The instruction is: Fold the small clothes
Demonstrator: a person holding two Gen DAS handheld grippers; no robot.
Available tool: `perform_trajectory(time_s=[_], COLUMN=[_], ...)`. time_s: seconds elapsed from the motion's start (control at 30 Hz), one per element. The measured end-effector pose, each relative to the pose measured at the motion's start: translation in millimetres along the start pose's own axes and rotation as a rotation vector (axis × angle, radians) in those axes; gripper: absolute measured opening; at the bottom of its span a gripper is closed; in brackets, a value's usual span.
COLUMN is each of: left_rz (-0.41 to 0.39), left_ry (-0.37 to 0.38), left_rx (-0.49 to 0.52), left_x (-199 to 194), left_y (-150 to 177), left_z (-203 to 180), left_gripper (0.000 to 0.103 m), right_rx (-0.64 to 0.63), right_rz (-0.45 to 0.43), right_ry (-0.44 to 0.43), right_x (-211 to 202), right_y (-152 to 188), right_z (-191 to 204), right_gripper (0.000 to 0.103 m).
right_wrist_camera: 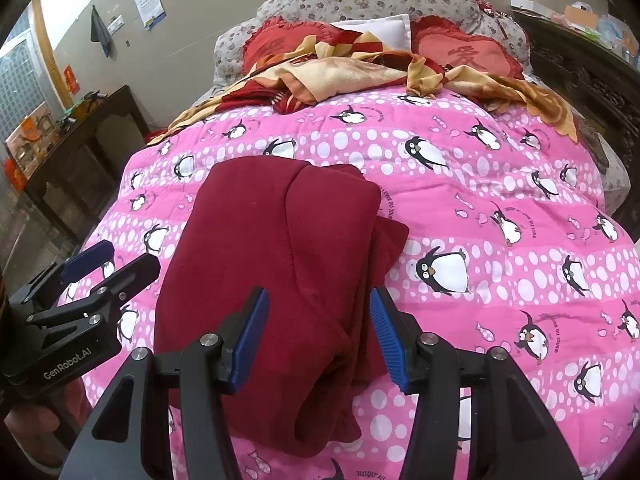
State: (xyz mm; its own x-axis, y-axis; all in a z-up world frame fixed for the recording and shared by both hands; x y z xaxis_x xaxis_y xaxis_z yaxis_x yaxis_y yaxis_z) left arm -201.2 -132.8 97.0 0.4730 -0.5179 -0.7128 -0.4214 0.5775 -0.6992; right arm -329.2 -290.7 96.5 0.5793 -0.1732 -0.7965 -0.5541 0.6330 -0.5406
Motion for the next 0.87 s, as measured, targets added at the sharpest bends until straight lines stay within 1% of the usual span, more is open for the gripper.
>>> perform_trajectory(time_s=[0.63,0.77,0.87], left_rz=[-0.002,-0.013,0.005], left_ry=[0.007,-0.001,0.000], left_rx=[0.000,-0.004,-0.033], left_x=[0.2,1.3,5.7], left_y=[-0.1,2.2,3.8], left_z=[-0.7,4.1,16.5], left_gripper=[0.082,0.082,0.082], right_rx=[0.003,0.005,0.020], right_rz=[0.009,0.006,-0.015], right_ry=[-0.001,0.009,0.041], right_x=[6.2,7.8,7.9], right_y=[3.7,1.3,-7.1], right_z=[-0.4,-6.6,-21.7], right_gripper=[0.063,0.063,0.063])
Point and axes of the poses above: each gripper's, at about its wrist camera, not at the fingertips, and x roughly the way its jaws point, z to its left, y to its underside, the point moved 1 cm from there along x, roughly the way its jaws point, and after that the axes turned 9 degrees about x, right-handed, at the moved point
